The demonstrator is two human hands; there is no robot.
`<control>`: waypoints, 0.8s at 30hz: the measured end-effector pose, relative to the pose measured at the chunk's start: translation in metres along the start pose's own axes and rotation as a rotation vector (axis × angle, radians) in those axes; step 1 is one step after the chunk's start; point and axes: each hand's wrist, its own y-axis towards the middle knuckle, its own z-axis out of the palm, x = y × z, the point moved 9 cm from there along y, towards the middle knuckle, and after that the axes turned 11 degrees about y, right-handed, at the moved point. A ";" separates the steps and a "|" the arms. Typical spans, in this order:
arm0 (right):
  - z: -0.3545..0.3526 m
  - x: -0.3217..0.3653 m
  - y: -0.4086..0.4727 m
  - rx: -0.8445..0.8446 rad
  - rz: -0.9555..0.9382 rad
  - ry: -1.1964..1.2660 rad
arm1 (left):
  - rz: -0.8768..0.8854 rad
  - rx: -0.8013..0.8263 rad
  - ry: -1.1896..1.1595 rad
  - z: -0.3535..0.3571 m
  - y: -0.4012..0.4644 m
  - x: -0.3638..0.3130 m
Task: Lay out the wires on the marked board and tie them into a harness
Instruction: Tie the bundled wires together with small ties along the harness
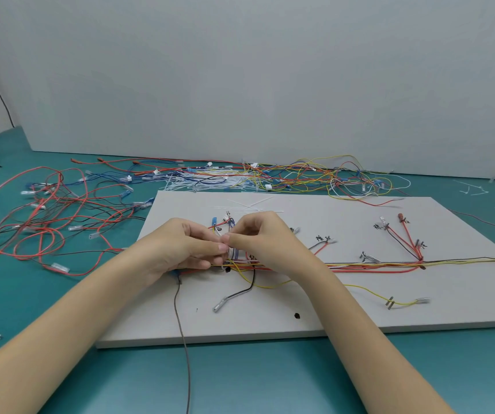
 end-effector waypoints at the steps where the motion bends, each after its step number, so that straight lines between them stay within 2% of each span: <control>1: 0.000 0.001 0.000 0.002 -0.005 -0.005 | -0.001 -0.001 0.002 0.000 0.000 0.000; 8: 0.005 0.005 0.001 0.030 -0.056 -0.167 | 0.003 -0.042 0.087 0.000 -0.001 -0.002; 14: 0.000 0.008 0.002 -0.039 -0.070 0.003 | 0.006 -0.049 0.110 0.000 -0.001 -0.003; 18: 0.001 -0.002 0.000 0.028 0.011 -0.120 | 0.015 -0.039 0.112 0.000 -0.001 -0.003; 24: 0.005 0.008 -0.002 0.065 -0.063 -0.122 | 0.042 -0.034 0.137 0.001 -0.002 -0.006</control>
